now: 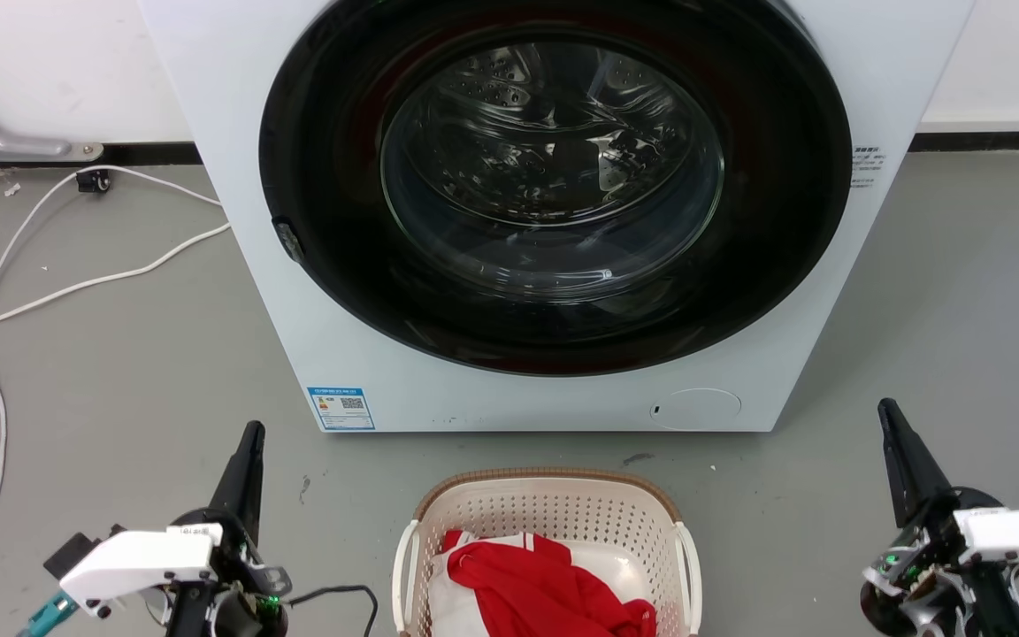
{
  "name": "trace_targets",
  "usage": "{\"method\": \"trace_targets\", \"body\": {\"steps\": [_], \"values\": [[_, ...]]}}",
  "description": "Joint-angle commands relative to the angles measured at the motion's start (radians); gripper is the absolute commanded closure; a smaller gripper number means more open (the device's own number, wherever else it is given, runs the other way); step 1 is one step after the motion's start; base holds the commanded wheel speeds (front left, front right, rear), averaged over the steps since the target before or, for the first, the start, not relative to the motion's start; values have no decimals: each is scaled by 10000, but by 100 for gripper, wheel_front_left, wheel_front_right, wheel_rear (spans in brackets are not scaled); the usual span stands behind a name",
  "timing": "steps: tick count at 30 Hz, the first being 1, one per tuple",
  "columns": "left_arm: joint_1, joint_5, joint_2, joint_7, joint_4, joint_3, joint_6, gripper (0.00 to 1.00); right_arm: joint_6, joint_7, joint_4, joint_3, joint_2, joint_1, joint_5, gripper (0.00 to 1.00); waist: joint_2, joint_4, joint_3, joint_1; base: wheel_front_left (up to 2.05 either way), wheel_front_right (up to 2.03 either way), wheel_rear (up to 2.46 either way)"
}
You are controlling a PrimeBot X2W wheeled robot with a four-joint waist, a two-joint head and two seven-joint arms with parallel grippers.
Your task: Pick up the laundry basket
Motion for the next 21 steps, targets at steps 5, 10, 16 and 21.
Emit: {"method": "trace_targets", "body": {"steps": [5,10,16,21], "values": [[237,18,-61,-29,260,-29,2,0,-2,-33,242,28,21,244,-14,0,0,-1,0,0,0,0,0],[346,242,-60,-287,43,-96,2,0,-2,-292,57,193,24,365,-232,0,0,-6,-3,0,0,0,0],[486,475,-59,-577,-199,-131,2,0,-1,-584,-90,305,27,480,-567,0,0,-13,-7,0,0,0,0],[608,632,-58,-803,-381,-99,1,0,-1,-811,-211,324,30,554,-913,0,0,-13,-14,0,0,0,0]]}}
